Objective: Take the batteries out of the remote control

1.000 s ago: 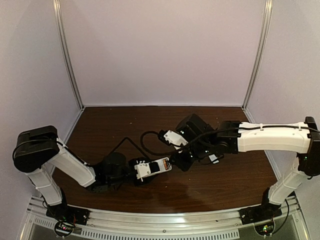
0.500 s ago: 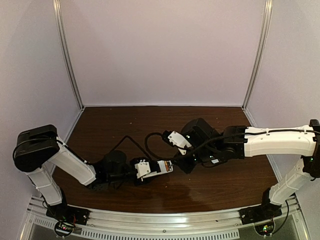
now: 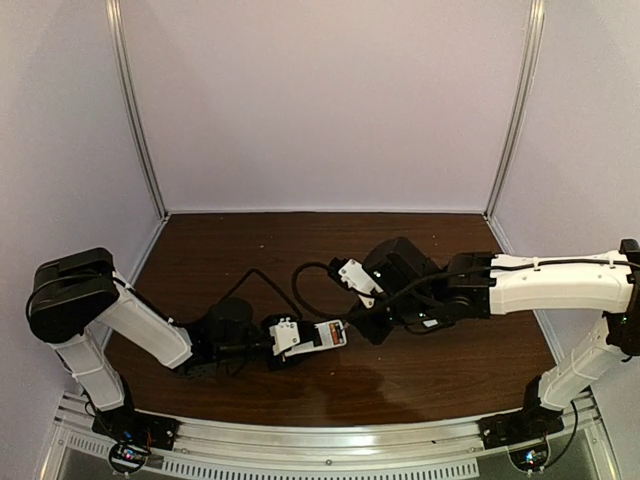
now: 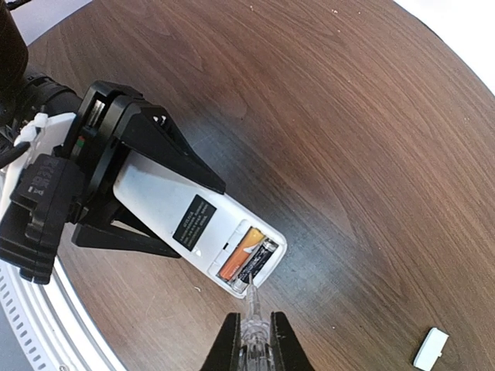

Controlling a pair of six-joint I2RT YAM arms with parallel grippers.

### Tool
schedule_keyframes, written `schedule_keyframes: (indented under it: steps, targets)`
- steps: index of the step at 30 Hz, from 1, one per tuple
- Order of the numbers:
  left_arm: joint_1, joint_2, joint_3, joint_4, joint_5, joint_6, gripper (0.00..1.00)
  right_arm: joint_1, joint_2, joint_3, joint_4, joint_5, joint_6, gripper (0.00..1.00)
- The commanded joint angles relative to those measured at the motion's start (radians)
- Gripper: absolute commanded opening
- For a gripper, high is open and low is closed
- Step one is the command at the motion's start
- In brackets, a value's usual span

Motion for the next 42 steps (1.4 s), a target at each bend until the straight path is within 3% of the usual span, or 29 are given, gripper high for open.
schedule_keyframes:
  steps: [1,42]
  targets:
    - [0.005,0.007,0.020,0.022,0.039,0.003,0.00,0.005,-0.007,0.019,-0.005,0.047,-0.006,0.00]
    - [0.005,-0.023,-0.013,0.048,0.053,0.014,0.00,-0.003,0.102,0.105,-0.085,0.067,-0.028,0.00]
